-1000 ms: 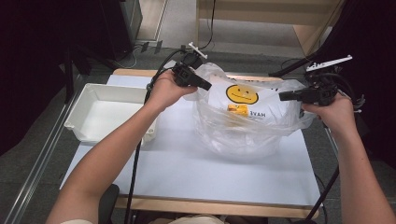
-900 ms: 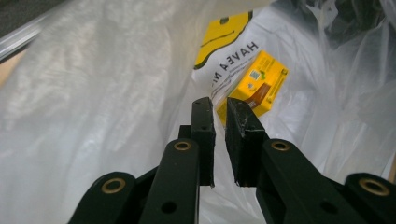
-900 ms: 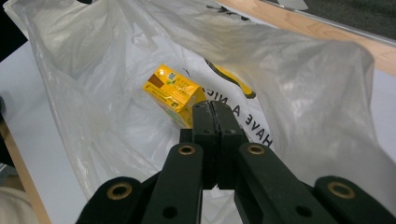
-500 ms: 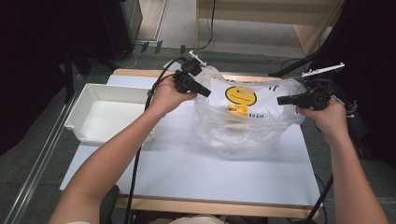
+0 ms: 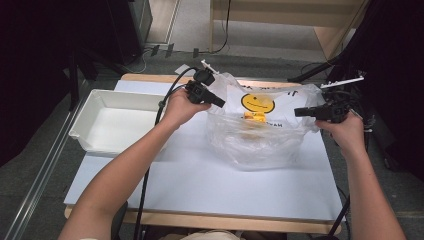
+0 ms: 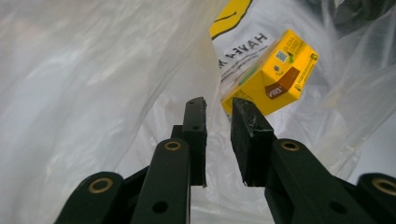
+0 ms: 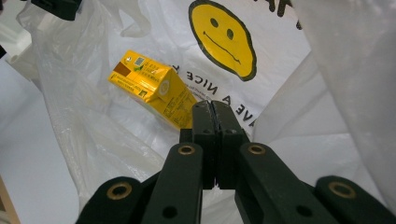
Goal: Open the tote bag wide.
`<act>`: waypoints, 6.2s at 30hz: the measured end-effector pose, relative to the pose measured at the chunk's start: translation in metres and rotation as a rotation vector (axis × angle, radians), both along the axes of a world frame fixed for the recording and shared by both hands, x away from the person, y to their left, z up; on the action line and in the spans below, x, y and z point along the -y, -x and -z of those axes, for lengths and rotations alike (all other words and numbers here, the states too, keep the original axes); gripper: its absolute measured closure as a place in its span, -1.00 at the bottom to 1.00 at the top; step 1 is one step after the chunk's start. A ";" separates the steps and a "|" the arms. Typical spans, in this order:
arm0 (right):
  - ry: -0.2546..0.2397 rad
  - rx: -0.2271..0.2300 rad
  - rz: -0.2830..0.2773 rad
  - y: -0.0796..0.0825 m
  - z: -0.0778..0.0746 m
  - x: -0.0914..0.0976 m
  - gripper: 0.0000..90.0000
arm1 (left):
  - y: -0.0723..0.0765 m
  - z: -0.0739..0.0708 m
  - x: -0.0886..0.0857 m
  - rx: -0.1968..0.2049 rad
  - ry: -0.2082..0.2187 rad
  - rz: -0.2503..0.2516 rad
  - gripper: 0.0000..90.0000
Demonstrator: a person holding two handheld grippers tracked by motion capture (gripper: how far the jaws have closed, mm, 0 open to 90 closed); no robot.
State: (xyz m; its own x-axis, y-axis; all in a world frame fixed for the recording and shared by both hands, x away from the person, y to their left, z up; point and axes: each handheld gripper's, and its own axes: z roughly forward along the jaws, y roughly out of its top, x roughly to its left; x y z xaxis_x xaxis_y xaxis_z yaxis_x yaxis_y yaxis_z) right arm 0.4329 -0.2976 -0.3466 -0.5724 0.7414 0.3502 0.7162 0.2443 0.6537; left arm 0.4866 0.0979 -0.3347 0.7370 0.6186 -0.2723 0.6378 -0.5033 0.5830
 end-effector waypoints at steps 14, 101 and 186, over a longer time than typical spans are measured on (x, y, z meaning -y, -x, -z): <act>-0.041 0.006 0.014 0.001 0.018 -0.001 0.99 | 0.009 0.025 -0.008 0.032 0.056 -0.044 0.81; 0.145 -0.026 0.294 -0.010 0.128 0.017 0.88 | -0.025 0.123 -0.025 0.028 -0.065 -0.346 0.83; 0.125 0.093 0.285 0.022 0.081 0.022 1.00 | 0.004 0.074 -0.021 0.134 0.053 -0.306 0.82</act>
State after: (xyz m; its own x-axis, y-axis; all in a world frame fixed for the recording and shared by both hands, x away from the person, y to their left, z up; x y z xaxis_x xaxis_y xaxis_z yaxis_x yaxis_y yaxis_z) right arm 0.4109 -0.3197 -0.4274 -0.3606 0.9105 0.2022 0.7056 0.1245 0.6976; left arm 0.4828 0.1186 -0.4088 0.5504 0.8045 -0.2233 0.6705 -0.2666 0.6924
